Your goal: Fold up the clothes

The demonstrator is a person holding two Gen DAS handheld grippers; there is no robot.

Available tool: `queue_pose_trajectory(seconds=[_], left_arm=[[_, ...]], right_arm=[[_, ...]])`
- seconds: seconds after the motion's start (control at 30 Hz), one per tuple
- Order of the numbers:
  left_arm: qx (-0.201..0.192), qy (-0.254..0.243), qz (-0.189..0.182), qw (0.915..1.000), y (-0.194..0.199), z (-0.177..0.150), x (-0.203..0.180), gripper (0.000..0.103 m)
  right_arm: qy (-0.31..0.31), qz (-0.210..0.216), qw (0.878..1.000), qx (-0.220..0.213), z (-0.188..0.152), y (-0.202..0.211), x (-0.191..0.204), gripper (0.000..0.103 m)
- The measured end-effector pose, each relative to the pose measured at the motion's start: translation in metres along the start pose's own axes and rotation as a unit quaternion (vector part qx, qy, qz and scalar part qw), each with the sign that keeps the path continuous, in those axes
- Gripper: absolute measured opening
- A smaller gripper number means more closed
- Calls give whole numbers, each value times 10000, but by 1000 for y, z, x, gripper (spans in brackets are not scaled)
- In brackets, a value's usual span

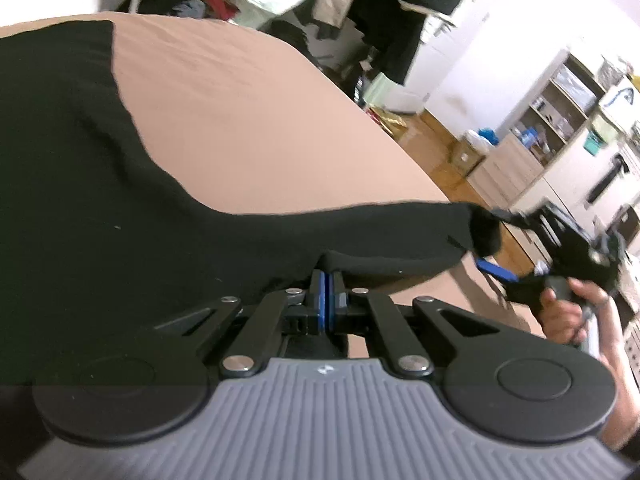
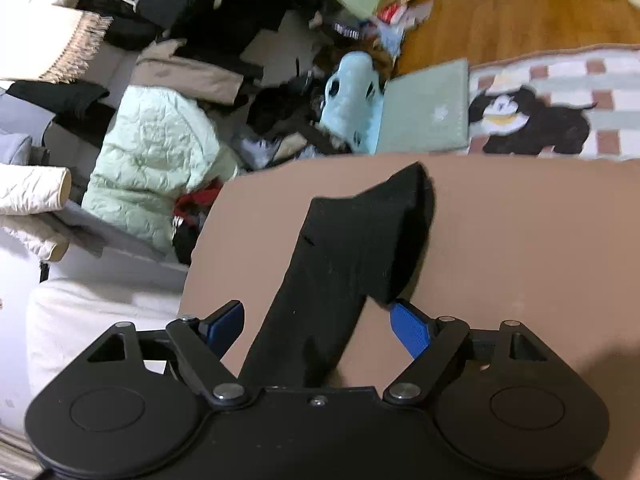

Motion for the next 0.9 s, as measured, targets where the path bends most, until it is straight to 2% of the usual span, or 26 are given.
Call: queue_pose_trajectory(seconds=[0.1, 0.17, 0.2, 0.27, 0.3, 0.43, 0.47, 0.5, 0.57, 0.7, 0.73, 0.77, 0.8, 0.9], left_arm=[[-20, 117, -5, 9999, 1, 1, 7, 1], [-2, 118, 44, 9999, 0, -1, 8, 1], [-7, 125, 88, 9999, 1, -2, 10, 1], [-106, 187, 237, 9995, 4, -3, 16, 1], [-172, 227, 321, 9991, 6, -3, 20, 1], [-277, 545, 368, 9975, 13, -7, 34, 1], [-236, 587, 274, 9976, 13, -9, 34, 1], [-191, 598, 184, 9979, 12, -11, 33, 1], [-68, 377, 122, 9992, 9, -15, 23, 1], [161, 121, 138, 9997, -3, -21, 11, 2], [227, 167, 129, 9995, -7, -23, 12, 2], [282, 188, 134, 9993, -9, -25, 12, 2], [302, 170, 148, 9993, -10, -27, 12, 2], [233, 60, 76, 9997, -7, -27, 10, 2]], right_arm=[[954, -492, 9912, -770, 4, 23, 4, 84], [1295, -721, 9836, -1023, 10, 31, 4, 84], [1266, -626, 9841, -1072, 12, 37, 4, 84], [981, -36, 9921, -778, 11, 41, 4, 84], [791, 230, 9955, -474, 7, 38, 5, 84], [369, 523, 9960, 628, -15, 7, 3, 84], [489, 315, 9955, 745, -19, -4, 3, 84], [587, 117, 9959, 677, -19, -12, 2, 84], [692, 34, 9969, 369, -8, -26, 3, 84], [1154, -323, 9923, -323, 34, -56, 17, 84], [1286, -425, 9897, -466, 44, -62, 20, 72], [1508, -473, 9861, -517, 53, -66, 26, 21], [1738, -502, 9818, -579, 62, -69, 33, 9], [2563, -190, 9615, -971, 77, -44, 60, 8]])
Point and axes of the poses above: each gripper's, at about its wrist camera, not at the fingertips, and y roughly against the way its jaws point, x to its left, z to its top, the point moved 6 cm from there along -y, roughly the way its jaws point, and after that the axes turned 5 degrees about -y, right-handed, at the moved point
